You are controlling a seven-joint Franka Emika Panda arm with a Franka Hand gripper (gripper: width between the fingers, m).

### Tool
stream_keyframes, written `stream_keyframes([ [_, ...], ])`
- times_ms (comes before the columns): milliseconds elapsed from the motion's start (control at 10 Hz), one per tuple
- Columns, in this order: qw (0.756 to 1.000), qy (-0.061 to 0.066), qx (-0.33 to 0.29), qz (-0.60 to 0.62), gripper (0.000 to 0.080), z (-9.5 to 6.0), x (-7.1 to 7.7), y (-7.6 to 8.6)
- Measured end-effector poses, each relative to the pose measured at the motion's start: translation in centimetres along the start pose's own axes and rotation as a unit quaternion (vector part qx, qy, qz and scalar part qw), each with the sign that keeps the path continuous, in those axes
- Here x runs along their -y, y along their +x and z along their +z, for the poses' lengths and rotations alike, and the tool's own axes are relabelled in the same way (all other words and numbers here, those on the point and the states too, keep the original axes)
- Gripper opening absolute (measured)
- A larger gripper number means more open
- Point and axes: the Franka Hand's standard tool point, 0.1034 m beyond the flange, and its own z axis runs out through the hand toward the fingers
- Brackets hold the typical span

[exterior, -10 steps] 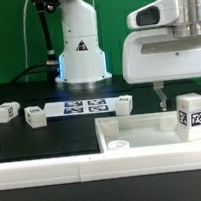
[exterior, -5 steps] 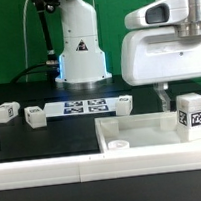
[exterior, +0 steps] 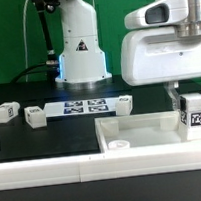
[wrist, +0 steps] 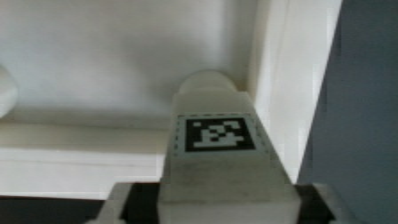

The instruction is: Assemble one leg

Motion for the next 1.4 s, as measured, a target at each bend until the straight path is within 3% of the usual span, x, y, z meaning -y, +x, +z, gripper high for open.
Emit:
stream_keyframes([
  [200,1.0,0.001,0.0,0.029,0.0291,-0.01,0.02,0.0],
  [400,0.99,-0.001,-0.001,0.141,0.0291,0.01,-0.13,-0.01],
  [800,0.937,0.001,-0.005,0.35,0.0291,0.15,-0.48,-0.09],
  [1100,0.866,-0.003,-0.004,0.5,0.0292,0.16,-0.39,-0.25],
  [1300,0.786,-0.011,-0.004,0.619,0.0292,0.17,0.27,-0.51],
  [1400,0.77,-0.009,-0.002,0.638,0.0292,0.2,0.15,-0.48],
])
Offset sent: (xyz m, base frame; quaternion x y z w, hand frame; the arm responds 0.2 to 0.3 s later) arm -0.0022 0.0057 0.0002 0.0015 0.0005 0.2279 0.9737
